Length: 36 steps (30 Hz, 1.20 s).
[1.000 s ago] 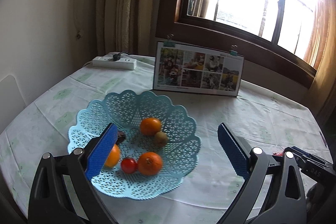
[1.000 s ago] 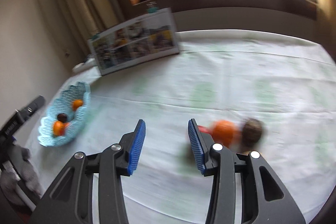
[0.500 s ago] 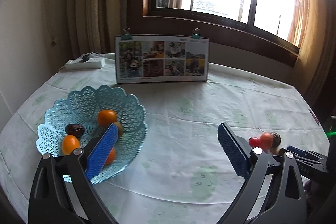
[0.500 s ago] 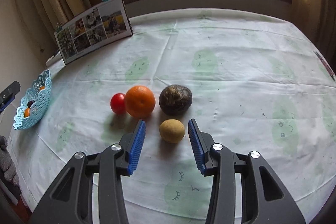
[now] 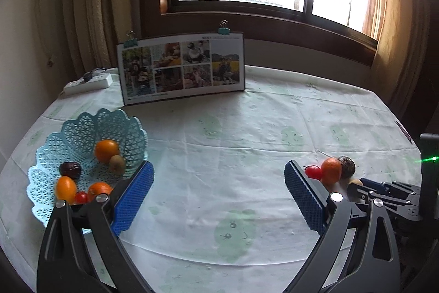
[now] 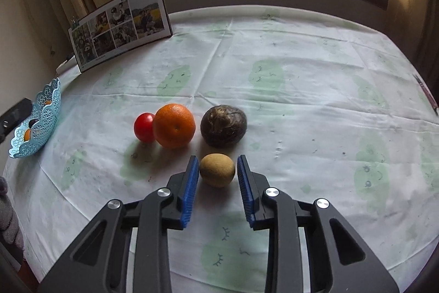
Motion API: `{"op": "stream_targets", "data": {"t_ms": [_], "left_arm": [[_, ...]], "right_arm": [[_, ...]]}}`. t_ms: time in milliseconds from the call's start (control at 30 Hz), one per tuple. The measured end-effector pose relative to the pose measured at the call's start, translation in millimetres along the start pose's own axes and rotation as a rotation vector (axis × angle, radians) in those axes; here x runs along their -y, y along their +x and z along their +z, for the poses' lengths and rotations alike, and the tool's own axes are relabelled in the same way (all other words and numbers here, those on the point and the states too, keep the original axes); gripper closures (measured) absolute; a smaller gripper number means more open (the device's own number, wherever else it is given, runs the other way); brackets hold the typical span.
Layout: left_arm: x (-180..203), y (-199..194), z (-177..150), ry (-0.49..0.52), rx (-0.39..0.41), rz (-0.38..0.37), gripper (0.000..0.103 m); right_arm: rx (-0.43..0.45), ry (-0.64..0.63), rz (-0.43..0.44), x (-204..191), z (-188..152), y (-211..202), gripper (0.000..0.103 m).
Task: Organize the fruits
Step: 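Move the left tool to the red cherry tomato while the right tool approaches the small yellow fruit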
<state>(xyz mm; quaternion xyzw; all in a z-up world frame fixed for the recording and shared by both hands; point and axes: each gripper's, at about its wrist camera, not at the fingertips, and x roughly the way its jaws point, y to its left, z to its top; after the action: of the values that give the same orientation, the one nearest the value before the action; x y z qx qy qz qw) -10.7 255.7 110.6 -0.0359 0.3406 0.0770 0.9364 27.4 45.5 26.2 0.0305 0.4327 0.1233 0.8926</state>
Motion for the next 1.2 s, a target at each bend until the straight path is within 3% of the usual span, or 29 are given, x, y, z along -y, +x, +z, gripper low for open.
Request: {"op": "stream_targets", "data": {"t_ms": [267, 667, 833, 1100, 1200], "left_arm": [[39, 27, -5, 0.076, -0.069, -0.065, 0.006], [60, 40, -7, 0.121, -0.088, -0.071, 0.006], [68, 46, -5, 0.146, -0.090, -0.075, 0.006], [96, 56, -7, 0.252, -0.090, -0.142, 0.006], [105, 63, -8, 0.288, -0.100, -0.167, 0.006]], "right_arm": [[0.022, 0.017, 0.023, 12, -1, -10, 0.073], [-0.043, -0.009, 0.082, 1, 1, 9, 0.072], [-0.020, -0.004, 0.085, 3, 0, 4, 0.075], [0.031, 0.050, 0.079, 24, 0, -12, 0.076], [0.010, 0.051, 0.125, 25, -1, -9, 0.075]]}}
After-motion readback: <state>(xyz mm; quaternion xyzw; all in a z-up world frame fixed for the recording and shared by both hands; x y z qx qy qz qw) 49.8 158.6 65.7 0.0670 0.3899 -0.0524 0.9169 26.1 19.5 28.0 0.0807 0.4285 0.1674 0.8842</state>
